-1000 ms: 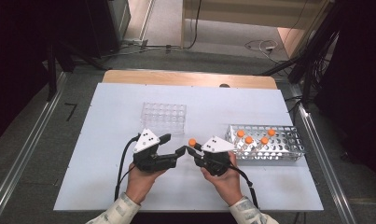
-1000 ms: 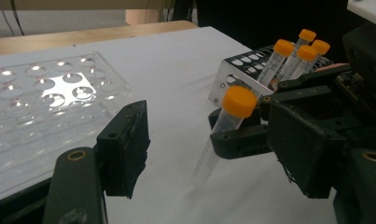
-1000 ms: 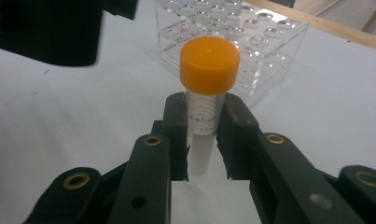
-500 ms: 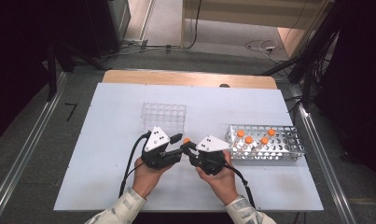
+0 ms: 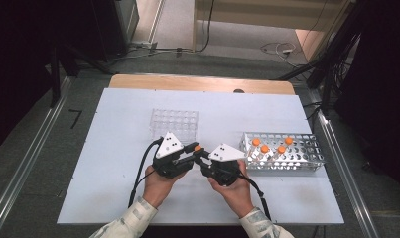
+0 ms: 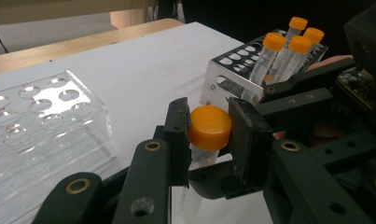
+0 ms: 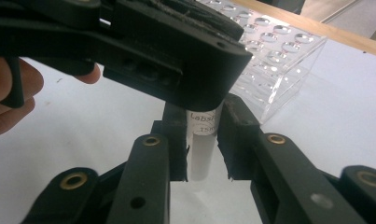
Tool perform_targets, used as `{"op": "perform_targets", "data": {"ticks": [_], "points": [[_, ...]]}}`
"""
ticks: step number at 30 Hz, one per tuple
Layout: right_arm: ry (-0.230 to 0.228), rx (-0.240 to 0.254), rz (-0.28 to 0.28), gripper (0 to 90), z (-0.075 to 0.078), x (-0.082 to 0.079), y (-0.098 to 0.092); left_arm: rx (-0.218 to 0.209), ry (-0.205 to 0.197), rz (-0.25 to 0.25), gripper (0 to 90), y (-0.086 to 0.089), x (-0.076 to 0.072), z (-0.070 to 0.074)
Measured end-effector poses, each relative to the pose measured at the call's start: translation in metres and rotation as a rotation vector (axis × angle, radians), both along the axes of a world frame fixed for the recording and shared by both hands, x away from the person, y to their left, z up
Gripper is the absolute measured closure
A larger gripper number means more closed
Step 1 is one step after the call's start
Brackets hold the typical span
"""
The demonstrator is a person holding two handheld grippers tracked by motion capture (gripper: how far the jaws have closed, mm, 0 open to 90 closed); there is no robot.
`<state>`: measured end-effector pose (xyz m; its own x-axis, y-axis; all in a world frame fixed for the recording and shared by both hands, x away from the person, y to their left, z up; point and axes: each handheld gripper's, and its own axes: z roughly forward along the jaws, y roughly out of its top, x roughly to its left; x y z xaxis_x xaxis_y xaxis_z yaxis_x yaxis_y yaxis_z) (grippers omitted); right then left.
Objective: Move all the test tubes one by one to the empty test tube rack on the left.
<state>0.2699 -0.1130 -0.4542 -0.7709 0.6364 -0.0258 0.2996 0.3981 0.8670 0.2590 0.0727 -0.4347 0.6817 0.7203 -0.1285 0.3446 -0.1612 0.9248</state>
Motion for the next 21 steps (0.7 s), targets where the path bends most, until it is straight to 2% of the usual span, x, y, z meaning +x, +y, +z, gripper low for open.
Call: {"op": "perform_targets", "data": {"ticks": [1,2,6,9,14,21], "points": [[0.000,0.000,0.000,64.3,0.000,0.000,0.000,0.002,-0.001,0.000,70.3,0.001,0.000,0.001],[0.004,0.008,-0.006,53.3,0.001,0.000,-0.001,-0.001,-0.001,0.003,70.3,0.001,0.001,0.001],[0.007,0.021,-0.019,41.1,0.005,-0.003,-0.006,-0.008,0.002,0.015,70.4,0.004,0.004,0.004],[0.005,0.029,-0.012,38.5,0.006,-0.007,-0.010,-0.018,0.005,0.023,70.4,0.006,0.008,0.009],[-0.005,0.025,0.003,37.4,0.011,-0.023,-0.030,-0.022,-0.003,0.038,70.5,0.010,0.014,0.020],[-0.005,0.036,-0.008,37.1,0.012,-0.040,-0.057,-0.035,-0.012,0.084,70.5,0.018,0.031,0.036]]}}
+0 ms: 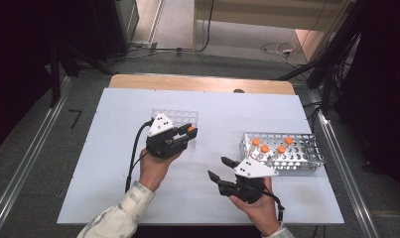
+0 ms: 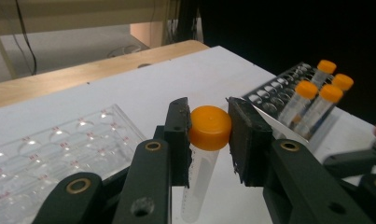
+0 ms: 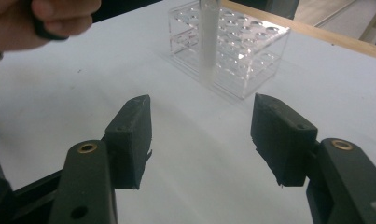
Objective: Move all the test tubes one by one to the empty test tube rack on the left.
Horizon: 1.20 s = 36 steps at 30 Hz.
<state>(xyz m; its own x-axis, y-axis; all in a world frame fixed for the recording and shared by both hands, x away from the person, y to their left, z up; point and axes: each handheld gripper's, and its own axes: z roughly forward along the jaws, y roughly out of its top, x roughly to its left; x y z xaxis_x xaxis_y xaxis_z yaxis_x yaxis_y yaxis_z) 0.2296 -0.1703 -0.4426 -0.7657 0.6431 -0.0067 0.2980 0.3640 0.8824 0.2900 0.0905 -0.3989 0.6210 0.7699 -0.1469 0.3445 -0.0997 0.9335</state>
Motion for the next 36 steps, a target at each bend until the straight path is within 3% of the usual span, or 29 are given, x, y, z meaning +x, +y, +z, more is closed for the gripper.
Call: {"op": "perform_targets", "data": {"ticks": [9,19,22,36], "points": [[-0.002,0.017,-0.050,34.8,-0.001,-0.014,-0.037,0.026,-0.018,0.053,70.5,0.004,0.020,0.012],[-0.008,0.045,-0.176,21.9,-0.003,-0.023,-0.075,0.007,-0.016,0.098,70.5,0.013,0.033,0.012],[-0.007,0.054,-0.203,18.1,-0.005,-0.025,-0.084,0.008,-0.020,0.102,70.5,0.013,0.035,0.013],[0.010,0.067,-0.256,17.4,-0.008,-0.030,-0.106,0.009,-0.031,0.135,70.5,0.014,0.046,0.017]]}}
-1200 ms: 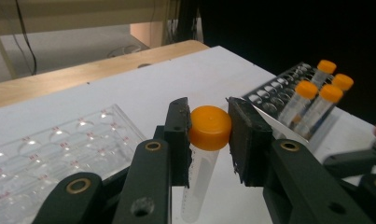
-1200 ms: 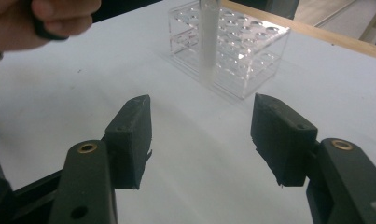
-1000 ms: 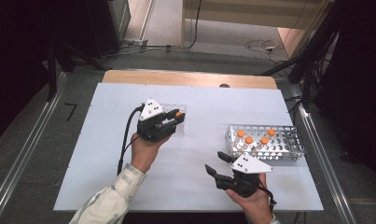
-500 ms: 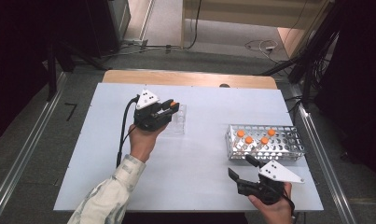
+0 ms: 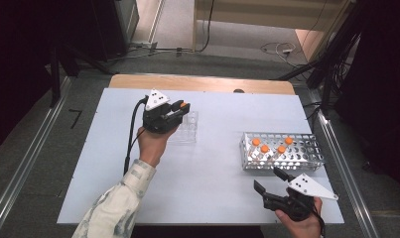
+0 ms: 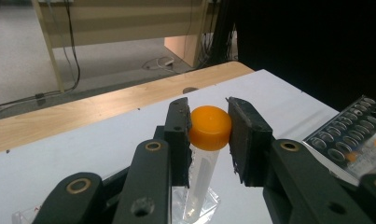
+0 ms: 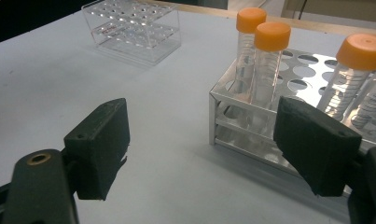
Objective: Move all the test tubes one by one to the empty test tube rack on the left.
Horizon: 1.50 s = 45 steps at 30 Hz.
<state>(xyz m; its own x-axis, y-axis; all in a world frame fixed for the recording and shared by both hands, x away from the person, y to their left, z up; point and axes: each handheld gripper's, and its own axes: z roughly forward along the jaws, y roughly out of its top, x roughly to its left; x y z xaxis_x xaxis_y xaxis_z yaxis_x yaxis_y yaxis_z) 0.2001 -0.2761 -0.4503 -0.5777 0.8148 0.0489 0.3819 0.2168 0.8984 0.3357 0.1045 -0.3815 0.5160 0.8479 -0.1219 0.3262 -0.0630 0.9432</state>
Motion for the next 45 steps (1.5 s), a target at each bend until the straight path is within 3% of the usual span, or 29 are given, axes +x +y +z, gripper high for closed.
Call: {"op": "perform_targets", "data": {"ticks": [18,38,45], "points": [[0.000,0.005,-0.009,17.6,-0.001,0.000,-0.005,0.040,-0.002,0.024,70.4,-0.003,0.010,-0.010],[0.002,0.001,-0.009,17.6,-0.002,0.000,-0.005,0.084,0.049,0.034,70.1,-0.009,0.010,-0.045],[0.008,0.001,-0.008,17.5,-0.003,0.001,-0.005,0.078,0.067,0.030,64.8,-0.009,0.011,-0.047]]}}
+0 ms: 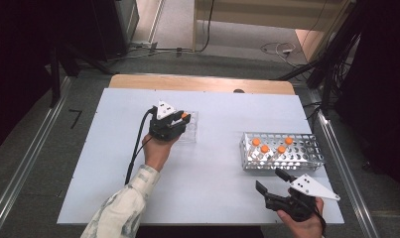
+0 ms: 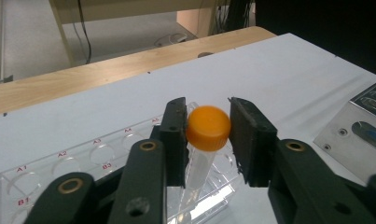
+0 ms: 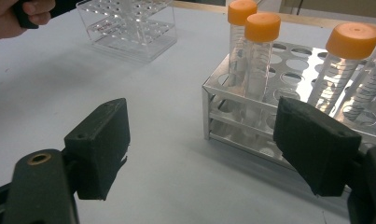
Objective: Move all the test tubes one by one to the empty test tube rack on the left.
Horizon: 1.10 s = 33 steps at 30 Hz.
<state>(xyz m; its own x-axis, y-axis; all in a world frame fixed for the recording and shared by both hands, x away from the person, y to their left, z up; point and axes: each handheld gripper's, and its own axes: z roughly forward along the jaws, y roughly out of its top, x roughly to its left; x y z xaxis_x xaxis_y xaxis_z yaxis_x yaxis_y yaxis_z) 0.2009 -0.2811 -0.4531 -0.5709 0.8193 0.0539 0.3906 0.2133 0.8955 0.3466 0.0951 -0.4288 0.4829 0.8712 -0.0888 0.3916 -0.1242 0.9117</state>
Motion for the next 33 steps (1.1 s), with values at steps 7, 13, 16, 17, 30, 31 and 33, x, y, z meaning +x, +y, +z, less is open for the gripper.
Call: {"op": "perform_targets", "data": {"ticks": [7,13,16,17,30,31,33], "points": [[-0.002,0.000,-0.003,17.6,0.000,0.000,-0.001,-0.029,0.030,0.013,46.7,0.002,-0.001,0.002],[-0.004,-0.005,-0.012,17.6,0.000,0.001,-0.003,-0.048,0.025,0.025,30.9,0.005,-0.011,0.004],[-0.006,-0.006,-0.022,17.6,0.001,0.002,-0.004,-0.061,0.023,0.025,24.9,0.010,-0.017,0.004],[-0.007,-0.007,-0.025,17.6,0.001,0.002,-0.005,-0.072,0.020,0.024,24.1,0.011,-0.020,0.004],[-0.022,-0.022,-0.098,18.8,0.003,0.013,-0.016,-0.115,-0.002,-0.014,14.5,0.020,-0.053,-0.002],[-0.020,-0.021,-0.107,19.1,0.003,0.014,-0.017,-0.114,-0.006,-0.017,14.4,0.021,-0.055,-0.002],[-0.023,-0.023,-0.122,19.8,0.003,0.017,-0.020,-0.113,-0.011,-0.017,12.7,0.020,-0.061,-0.002]]}}
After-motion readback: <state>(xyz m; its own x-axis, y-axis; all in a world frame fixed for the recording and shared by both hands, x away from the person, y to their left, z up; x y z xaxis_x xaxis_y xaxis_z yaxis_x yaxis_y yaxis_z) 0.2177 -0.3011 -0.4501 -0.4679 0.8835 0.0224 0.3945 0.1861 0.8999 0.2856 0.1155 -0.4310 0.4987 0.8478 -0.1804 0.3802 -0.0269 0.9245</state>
